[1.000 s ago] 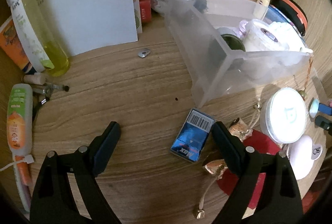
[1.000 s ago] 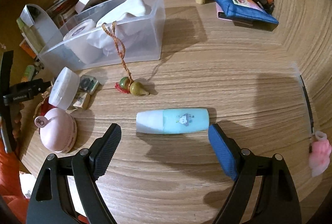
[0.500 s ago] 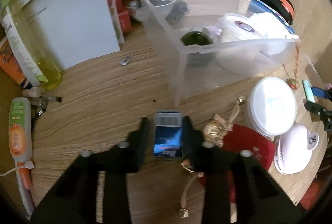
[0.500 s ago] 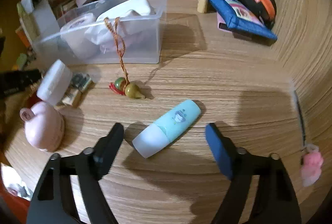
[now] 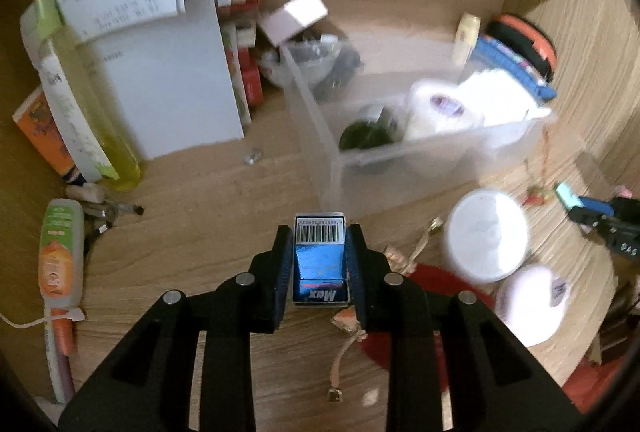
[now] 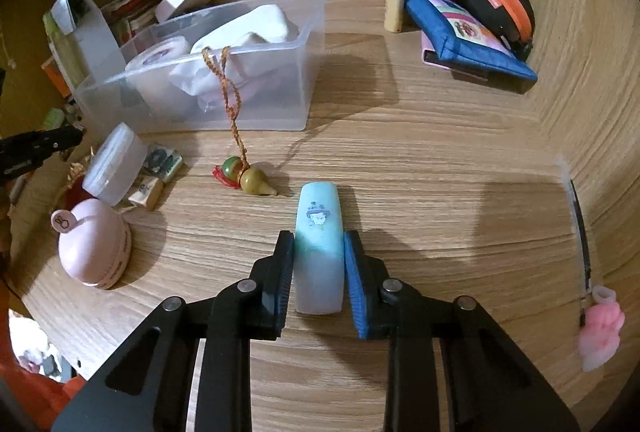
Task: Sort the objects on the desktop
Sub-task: 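Lift and carry box in left tool while right tool carries tube to bin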
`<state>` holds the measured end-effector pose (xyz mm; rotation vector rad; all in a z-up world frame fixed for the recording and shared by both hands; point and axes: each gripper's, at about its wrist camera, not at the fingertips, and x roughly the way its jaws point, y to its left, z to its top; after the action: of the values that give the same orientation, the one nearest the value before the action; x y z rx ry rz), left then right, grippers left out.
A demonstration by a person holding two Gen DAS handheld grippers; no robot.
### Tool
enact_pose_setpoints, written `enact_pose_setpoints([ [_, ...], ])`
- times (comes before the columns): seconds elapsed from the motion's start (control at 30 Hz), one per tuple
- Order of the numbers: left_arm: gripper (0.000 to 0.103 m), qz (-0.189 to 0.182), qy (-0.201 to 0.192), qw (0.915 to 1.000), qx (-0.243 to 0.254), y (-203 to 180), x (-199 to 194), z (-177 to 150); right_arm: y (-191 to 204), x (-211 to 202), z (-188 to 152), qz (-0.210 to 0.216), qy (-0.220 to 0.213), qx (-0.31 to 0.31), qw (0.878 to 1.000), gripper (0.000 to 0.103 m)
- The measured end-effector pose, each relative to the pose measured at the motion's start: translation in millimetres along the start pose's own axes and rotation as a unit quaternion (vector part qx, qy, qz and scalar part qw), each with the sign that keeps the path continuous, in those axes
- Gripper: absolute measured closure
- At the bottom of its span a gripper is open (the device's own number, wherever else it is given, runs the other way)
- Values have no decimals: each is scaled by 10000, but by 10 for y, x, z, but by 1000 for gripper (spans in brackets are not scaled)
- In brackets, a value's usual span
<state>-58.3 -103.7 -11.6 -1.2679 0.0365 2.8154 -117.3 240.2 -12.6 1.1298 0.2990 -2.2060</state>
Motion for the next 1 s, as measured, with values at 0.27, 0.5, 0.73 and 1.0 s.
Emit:
enact_pose_setpoints([
  [0.27, 76, -114, -438, 9989, -87, -156, -284, 201, -34, -332, 181, 173, -522, 101, 9984, 80],
  [0.5, 76, -299, -756, 9964, -258, -209, -434, 386, -13, -580, 533, 389, -1036, -22, 9939, 80],
  [0.73, 76, -429, -915, 9936, -498, -187, -388, 594, 47, -601, 930, 587, -1365, -133, 9888, 80],
  [1.0, 76, -479, -891, 9926, -677, -175, -236, 755, 143, -322, 1364, 917, -1291, -254, 9870, 80],
])
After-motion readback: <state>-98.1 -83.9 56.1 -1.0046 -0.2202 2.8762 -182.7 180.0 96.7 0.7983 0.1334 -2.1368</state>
